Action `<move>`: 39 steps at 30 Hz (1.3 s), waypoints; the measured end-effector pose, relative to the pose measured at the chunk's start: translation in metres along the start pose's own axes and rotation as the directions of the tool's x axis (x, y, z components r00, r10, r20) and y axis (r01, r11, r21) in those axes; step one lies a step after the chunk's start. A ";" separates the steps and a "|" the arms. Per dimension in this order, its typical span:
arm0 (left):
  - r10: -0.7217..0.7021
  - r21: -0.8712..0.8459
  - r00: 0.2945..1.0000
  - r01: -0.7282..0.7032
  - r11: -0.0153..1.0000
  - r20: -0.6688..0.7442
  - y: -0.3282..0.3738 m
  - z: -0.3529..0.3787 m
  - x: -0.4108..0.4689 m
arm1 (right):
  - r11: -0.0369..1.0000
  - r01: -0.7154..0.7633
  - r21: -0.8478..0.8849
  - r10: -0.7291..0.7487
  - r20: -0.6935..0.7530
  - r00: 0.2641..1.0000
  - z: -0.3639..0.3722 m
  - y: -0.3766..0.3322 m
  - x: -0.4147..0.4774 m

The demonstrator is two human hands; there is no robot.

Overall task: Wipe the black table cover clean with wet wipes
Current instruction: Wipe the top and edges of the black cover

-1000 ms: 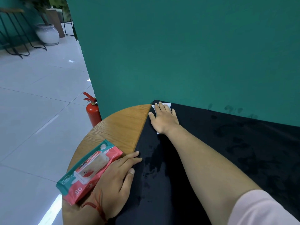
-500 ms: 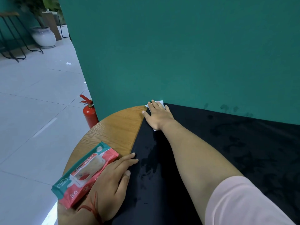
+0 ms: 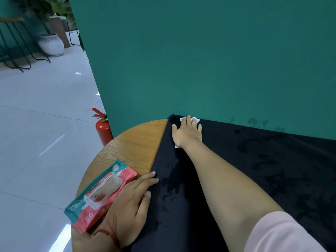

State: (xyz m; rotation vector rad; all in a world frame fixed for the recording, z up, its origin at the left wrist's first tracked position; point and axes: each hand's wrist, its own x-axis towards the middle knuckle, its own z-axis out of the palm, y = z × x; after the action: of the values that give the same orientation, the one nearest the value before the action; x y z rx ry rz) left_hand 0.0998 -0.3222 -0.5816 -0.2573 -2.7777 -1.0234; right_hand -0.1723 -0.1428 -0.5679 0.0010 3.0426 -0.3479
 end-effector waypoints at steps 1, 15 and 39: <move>0.002 0.000 1.000 -0.002 1.000 -0.001 0.000 0.000 0.000 | 0.999 0.031 0.010 -0.031 0.000 1.000 0.000 0.001 0.002; 0.026 -0.013 0.999 -0.026 1.000 -0.040 0.001 0.000 0.001 | 0.867 0.498 -0.024 -0.492 0.126 0.862 -0.014 0.003 0.028; -0.002 -0.035 0.999 0.001 0.999 -0.047 -0.002 0.002 -0.003 | 0.730 0.683 0.031 -0.661 0.287 0.693 -0.014 0.029 -0.097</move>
State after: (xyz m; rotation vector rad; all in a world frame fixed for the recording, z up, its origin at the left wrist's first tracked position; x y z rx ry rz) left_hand 0.1025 -0.3224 -0.5848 -0.2330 -2.7209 -1.0653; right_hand -0.0762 -0.1104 -0.5536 -1.1018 2.6419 -0.2321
